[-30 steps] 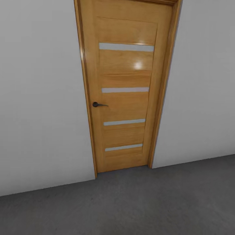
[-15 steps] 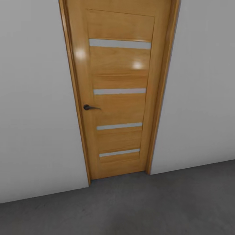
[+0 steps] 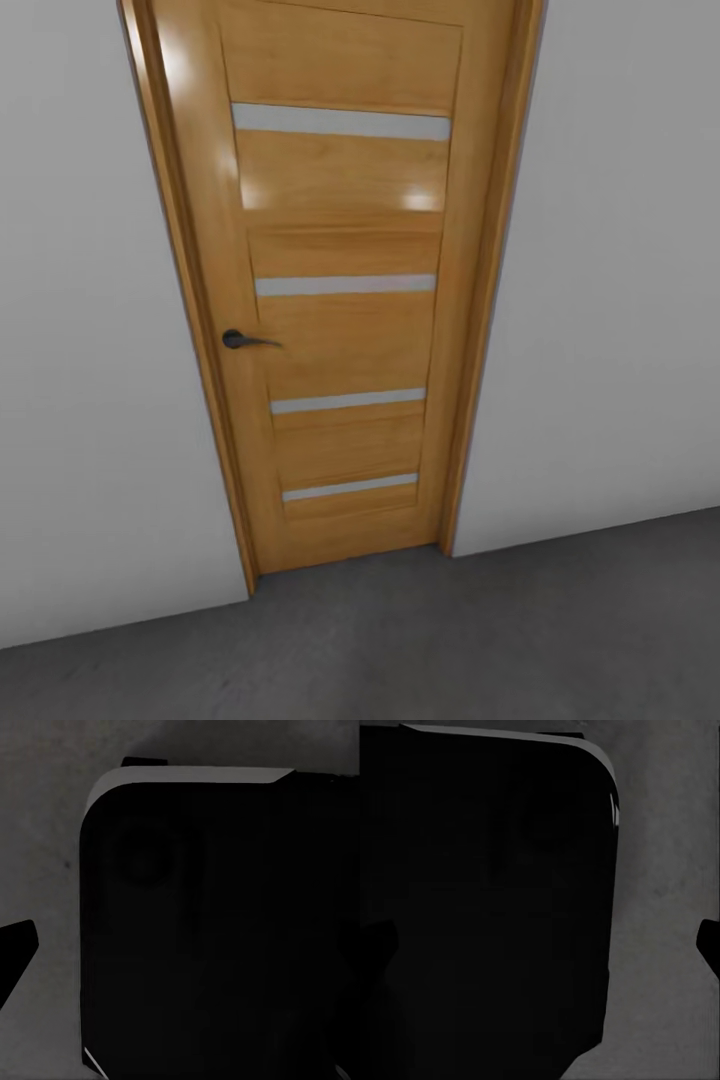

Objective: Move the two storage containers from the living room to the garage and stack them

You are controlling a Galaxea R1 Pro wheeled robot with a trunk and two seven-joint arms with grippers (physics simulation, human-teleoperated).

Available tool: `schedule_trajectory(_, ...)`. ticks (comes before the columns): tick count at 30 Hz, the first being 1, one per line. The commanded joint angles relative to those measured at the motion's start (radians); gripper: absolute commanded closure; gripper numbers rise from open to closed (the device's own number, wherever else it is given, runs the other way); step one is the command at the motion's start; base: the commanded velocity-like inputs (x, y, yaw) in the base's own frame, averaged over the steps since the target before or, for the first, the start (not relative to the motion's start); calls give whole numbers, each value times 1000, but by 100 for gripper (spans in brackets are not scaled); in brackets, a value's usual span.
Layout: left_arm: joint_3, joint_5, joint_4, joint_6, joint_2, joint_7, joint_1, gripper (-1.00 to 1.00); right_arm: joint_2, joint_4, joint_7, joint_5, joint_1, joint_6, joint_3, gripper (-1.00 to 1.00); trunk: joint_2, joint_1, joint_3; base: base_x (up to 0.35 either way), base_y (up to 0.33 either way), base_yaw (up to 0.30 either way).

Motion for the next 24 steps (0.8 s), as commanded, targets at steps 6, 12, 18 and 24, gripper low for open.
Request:
schedule_trajectory(6, 1, 6, 0, -3, 0, 0, 0, -100, -1, 0, -1, 2, 0, -5, 1, -100, 0, 1, -1, 301, -187, 127)
schedule_trajectory(12, 1, 6, 0, -3, 0, 0, 0, -100, -1, 0, -1, 2, 0, -5, 1, -100, 0, 1, -1, 298, -190, 249)
schedule_trajectory(18, 1, 5, 0, -4, 0, 0, 0, -100, -1, 0, -1, 2, 0, -5, 1, -100, 0, 1, -1, 288, -191, 266)
schedule_trajectory(24, 1, 5, 0, -4, 0, 0, 0, -100, -1, 0, -1, 1, 0, -6, -1, -100, 0, 1, -1, 275, -192, 267)
